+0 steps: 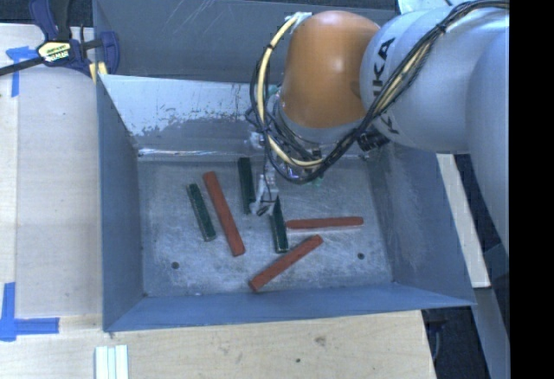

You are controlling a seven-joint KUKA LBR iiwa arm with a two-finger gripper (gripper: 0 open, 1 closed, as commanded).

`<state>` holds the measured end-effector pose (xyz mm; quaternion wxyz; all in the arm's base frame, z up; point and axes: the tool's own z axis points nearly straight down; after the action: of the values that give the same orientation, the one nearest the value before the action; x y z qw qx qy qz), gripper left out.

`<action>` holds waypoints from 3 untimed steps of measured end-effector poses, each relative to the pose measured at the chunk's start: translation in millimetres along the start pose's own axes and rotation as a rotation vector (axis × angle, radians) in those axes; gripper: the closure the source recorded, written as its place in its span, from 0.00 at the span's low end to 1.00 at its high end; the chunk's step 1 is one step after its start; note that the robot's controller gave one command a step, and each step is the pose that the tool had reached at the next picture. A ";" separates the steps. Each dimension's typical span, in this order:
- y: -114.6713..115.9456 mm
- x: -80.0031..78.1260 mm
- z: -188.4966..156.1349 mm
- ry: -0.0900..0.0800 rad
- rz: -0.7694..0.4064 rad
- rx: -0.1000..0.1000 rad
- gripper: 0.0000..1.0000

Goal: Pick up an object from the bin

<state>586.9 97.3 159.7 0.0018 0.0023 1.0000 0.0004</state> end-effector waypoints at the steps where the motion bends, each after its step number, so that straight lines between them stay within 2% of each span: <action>1: 30.1 -13.2 87.4 -0.006 -0.293 0.000 0.00; 2: 131.5 -22.1 89.3 -0.002 -0.679 -0.003 0.00; 3: 129.3 -23.5 88.0 -0.004 -0.673 -0.001 1.00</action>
Offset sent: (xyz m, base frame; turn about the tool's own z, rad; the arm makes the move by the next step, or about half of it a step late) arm 0.0105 0.0310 -0.0897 -0.2957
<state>611.3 226.6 71.9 0.0036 -0.3281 0.9447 0.0003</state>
